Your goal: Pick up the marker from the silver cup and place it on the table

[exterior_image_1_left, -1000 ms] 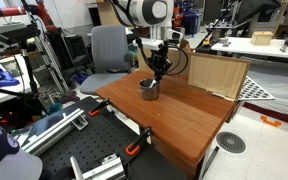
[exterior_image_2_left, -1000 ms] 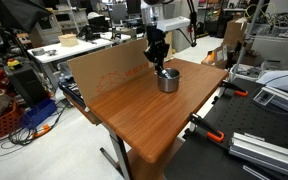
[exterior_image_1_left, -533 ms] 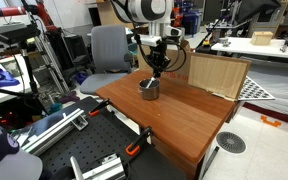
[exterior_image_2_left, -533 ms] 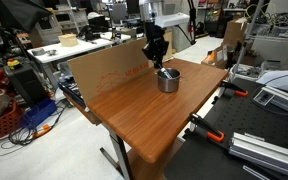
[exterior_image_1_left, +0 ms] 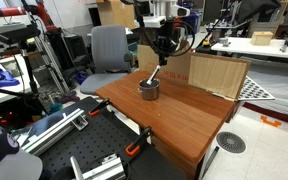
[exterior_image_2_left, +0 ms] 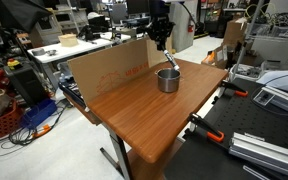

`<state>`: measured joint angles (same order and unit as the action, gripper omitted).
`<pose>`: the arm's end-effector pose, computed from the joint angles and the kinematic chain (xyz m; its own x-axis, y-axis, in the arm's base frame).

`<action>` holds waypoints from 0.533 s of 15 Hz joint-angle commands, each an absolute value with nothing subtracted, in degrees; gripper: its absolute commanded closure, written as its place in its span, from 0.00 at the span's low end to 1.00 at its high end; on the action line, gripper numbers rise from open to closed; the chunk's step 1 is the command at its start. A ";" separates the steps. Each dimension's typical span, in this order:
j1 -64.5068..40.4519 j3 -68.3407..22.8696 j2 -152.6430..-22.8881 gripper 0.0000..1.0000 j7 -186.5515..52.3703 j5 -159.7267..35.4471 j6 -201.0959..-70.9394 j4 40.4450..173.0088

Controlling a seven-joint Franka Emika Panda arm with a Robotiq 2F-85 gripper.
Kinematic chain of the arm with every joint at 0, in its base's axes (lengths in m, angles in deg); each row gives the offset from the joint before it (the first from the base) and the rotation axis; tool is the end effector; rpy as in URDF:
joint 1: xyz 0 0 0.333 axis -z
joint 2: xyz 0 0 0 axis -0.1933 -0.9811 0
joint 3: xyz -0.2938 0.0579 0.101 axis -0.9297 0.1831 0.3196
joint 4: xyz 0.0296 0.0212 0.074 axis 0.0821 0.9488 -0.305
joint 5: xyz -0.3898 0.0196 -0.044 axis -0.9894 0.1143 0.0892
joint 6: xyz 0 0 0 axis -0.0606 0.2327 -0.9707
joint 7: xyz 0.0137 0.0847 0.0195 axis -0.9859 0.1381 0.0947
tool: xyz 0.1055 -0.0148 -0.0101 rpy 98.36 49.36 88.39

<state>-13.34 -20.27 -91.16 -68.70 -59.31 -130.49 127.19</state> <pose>0.6035 0.0078 0.2900 0.9936 -0.0939 -0.0626 -0.0931 -0.9955 0.0169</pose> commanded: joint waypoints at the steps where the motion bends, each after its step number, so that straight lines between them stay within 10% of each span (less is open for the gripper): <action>1: -11.55 -21.05 -88.93 0.95 -68.79 -58.93 -127.66 126.92; 8: -6.56 -22.76 -91.80 0.95 -64.28 -57.26 -121.67 122.16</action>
